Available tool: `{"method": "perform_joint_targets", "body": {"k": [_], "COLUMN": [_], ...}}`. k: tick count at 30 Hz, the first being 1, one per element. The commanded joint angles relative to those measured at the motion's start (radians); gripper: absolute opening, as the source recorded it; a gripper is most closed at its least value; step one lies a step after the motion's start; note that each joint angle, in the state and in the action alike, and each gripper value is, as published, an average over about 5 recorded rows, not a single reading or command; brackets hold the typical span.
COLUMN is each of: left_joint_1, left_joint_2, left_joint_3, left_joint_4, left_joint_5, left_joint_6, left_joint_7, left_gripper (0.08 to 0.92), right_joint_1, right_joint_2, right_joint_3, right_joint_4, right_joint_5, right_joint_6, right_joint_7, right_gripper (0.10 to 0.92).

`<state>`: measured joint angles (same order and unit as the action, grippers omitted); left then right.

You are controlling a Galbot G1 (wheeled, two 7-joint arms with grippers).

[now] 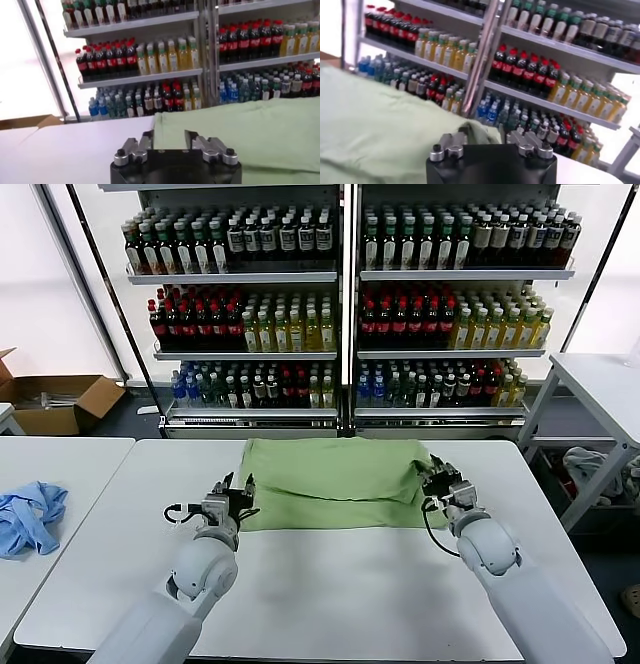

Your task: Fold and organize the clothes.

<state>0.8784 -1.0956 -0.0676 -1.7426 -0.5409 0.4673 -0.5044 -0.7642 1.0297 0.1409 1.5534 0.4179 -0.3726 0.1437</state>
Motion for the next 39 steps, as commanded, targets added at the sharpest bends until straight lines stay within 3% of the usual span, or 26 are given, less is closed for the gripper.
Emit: {"method": "perform_joint_targets", "body": {"k": [1,8,12,24,31,39], "left_joint_1": [-0.012,0.007,0.025,0.076,0.233,0.334], "left_joint_2": [0.009,0.038,0.056,0.092,0.15,0.167], "left_joint_3": [0.002,-0.011,-0.012,-0.029,-0.082,-0.125], "left_joint_4": [-0.048,-0.112,-0.133,-0.172,-0.222,-0.213], "left_joint_5": [0.003,-0.012,-0.012,-0.012,-0.074,-0.124], "left_joint_6": [-0.015,-0.01,-0.009,-0.014,-0.049,-0.085], "left_joint_7": [-0.001,0.023,0.052,0.081,0.099,0.148], "left_gripper": [0.541,0.746,0.813,0.823,0.823,0.823], "right_joint_1": [0.04,0.028,0.01,-0.063,-0.371,-0.743], "right_joint_2": [0.013,-0.01,-0.018,-0.042,-0.158,-0.175], "right_joint_3": [0.021,0.076,0.085,0.129,0.228,0.384], "right_joint_4": [0.059,0.1,0.109,0.176,0.364,0.42], "right_joint_5": [0.24,0.388,0.397,0.37,0.195,0.134], "right_joint_6": [-0.154,-0.206,-0.206,-0.178,0.004,0.215], "right_joint_7": [0.068,0.043,0.027,0.045,0.066,0.042], "right_gripper": [0.625,0.803,0.821,0.823,0.823,0.823]}}
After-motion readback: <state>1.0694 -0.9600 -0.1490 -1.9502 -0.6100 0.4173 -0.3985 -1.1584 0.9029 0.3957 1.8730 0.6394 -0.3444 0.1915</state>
